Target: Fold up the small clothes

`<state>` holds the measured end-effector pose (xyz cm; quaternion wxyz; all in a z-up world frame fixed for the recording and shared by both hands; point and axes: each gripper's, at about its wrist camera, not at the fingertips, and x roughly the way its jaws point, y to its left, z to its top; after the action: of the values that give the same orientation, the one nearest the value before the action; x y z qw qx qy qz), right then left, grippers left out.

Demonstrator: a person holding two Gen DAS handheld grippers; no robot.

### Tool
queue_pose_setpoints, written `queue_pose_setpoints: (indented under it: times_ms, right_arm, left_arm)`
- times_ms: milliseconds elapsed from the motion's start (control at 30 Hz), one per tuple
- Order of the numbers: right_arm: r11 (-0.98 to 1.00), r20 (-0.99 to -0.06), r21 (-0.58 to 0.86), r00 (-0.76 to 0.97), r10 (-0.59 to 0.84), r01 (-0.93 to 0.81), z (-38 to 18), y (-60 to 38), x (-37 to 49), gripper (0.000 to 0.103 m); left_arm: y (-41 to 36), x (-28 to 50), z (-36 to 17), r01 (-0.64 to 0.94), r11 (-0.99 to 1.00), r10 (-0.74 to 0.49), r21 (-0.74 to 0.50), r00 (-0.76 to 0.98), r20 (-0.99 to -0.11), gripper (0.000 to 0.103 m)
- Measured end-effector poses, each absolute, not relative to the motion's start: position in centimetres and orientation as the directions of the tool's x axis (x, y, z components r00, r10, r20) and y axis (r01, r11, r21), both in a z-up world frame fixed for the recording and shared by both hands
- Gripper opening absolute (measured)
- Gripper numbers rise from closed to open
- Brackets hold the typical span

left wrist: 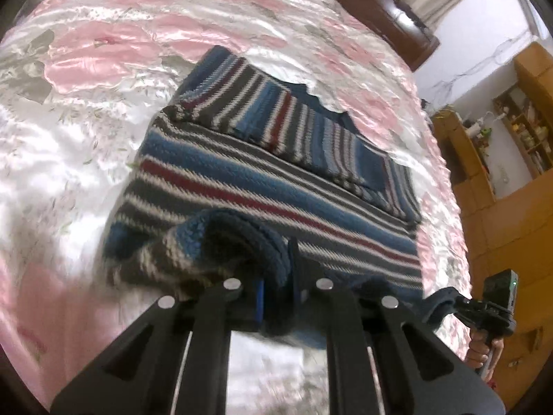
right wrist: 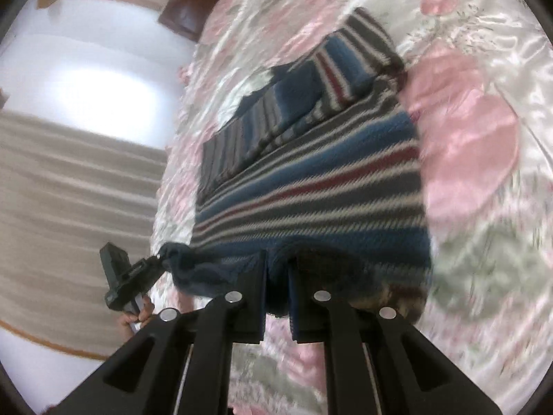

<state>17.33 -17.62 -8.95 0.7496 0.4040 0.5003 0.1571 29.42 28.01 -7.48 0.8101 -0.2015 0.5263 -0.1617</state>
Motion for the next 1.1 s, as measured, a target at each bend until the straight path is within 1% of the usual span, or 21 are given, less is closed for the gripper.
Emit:
queue_pose_setpoints:
  times_ms: [200, 300, 367, 400, 467, 500, 533, 567, 600, 667, 733, 800, 833, 867, 900, 1000, 1033, 1100]
  right_arm:
    - [0.596, -0.652, 0.755, 0.415, 0.635, 0.275, -13.5, -19.3, 21.9, 0.010]
    - [0.589, -0.667, 0.745, 0.386, 0.637, 0.313, -15.7, -19.6, 23.4, 0.012]
    - [0.584, -0.668, 0.744, 0.376, 0.642, 0.324, -16.3, -19.7, 23.7, 0.013]
    - [0.579, -0.664, 0.748, 0.374, 0.648, 0.324, -16.3, -19.8, 23.5, 0.015]
    - [0.573, -0.655, 0.756, 0.381, 0.652, 0.317, -15.8, -20.3, 23.2, 0.020]
    - [0.575, -0.654, 0.756, 0.387, 0.650, 0.313, -15.5, -20.7, 23.0, 0.021]
    - [0.583, -0.660, 0.751, 0.400, 0.636, 0.311, -14.9, -21.2, 22.7, 0.034]
    - [0.605, -0.679, 0.732, 0.415, 0.606, 0.314, -14.3, -21.9, 22.3, 0.047]
    - [0.637, -0.702, 0.705, 0.434, 0.564, 0.313, -13.4, -22.6, 21.8, 0.047]
    - [0.660, -0.710, 0.691, 0.448, 0.543, 0.295, -12.3, -23.3, 21.3, 0.047]
    - [0.687, -0.714, 0.679, 0.455, 0.533, 0.260, -11.1, -23.5, 21.0, 0.048]
    - [0.729, -0.731, 0.649, 0.447, 0.516, 0.219, -10.4, -23.0, 21.2, 0.056]
    - [0.760, -0.747, 0.622, 0.437, 0.502, 0.189, -9.9, -22.4, 21.7, 0.063]
    - [0.782, -0.757, 0.601, 0.430, 0.492, 0.163, -9.7, -21.8, 22.1, 0.068]
    - [0.801, -0.765, 0.584, 0.421, 0.488, 0.133, -9.6, -21.1, 22.7, 0.070]
    - [0.820, -0.767, 0.571, 0.381, 0.516, 0.039, -9.8, -19.1, 24.8, 0.077]
    - [0.821, -0.767, 0.571, 0.365, 0.527, 0.016, -10.1, -18.6, 25.2, 0.080]
    - [0.834, -0.782, 0.552, 0.338, 0.524, -0.017, -10.8, -17.8, 26.1, 0.081]
  left_arm:
    - [28.7, 33.4, -12.2, -0.039, 0.880, -0.427, -0.472, 0.367, -0.826, 0.010]
    - [28.9, 34.5, -14.0, -0.076, 0.874, -0.427, -0.480, 0.351, -0.833, 0.014]
    - [29.0, 34.7, -14.3, -0.088, 0.866, -0.436, -0.492, 0.347, -0.830, 0.015]
    - [29.1, 34.7, -14.2, -0.086, 0.862, -0.445, -0.499, 0.343, -0.827, 0.017]
    - [29.3, 34.5, -13.5, -0.078, 0.860, -0.453, -0.505, 0.338, -0.825, 0.033]
    - [29.6, 34.3, -12.8, -0.075, 0.863, -0.447, -0.500, 0.349, -0.824, 0.049]
    - [30.0, 34.1, -12.3, -0.074, 0.866, -0.438, -0.495, 0.366, -0.821, 0.060]
    - [30.5, 33.8, -11.3, -0.074, 0.875, -0.415, -0.479, 0.397, -0.819, 0.064]
    - [31.1, 33.5, -10.4, -0.074, 0.883, -0.394, -0.464, 0.421, -0.817, 0.069]
    - [31.9, 33.2, -9.0, -0.072, 0.898, -0.357, -0.434, 0.458, -0.814, 0.070]
    - [32.4, 33.1, -8.1, -0.058, 0.910, -0.339, -0.411, 0.468, -0.816, 0.074]
    - [32.5, 33.4, -7.8, -0.035, 0.924, -0.324, -0.382, 0.461, -0.826, 0.074]
    - [32.2, 33.7, -7.8, -0.022, 0.931, -0.315, -0.364, 0.454, -0.833, 0.074]
    - [31.8, 34.2, -8.0, 0.000, 0.939, -0.308, -0.344, 0.444, -0.842, 0.075]
    - [31.2, 34.8, -8.2, 0.029, 0.946, -0.304, -0.324, 0.431, -0.849, 0.078]
    - [29.3, 36.5, -9.3, 0.119, 0.953, -0.302, -0.278, 0.380, -0.874, 0.083]
    - [28.6, 37.1, -9.8, 0.154, 0.950, -0.309, -0.271, 0.356, -0.882, 0.083]
    - [27.4, 38.1, -10.8, 0.223, 0.937, -0.329, -0.268, 0.312, -0.891, 0.083]
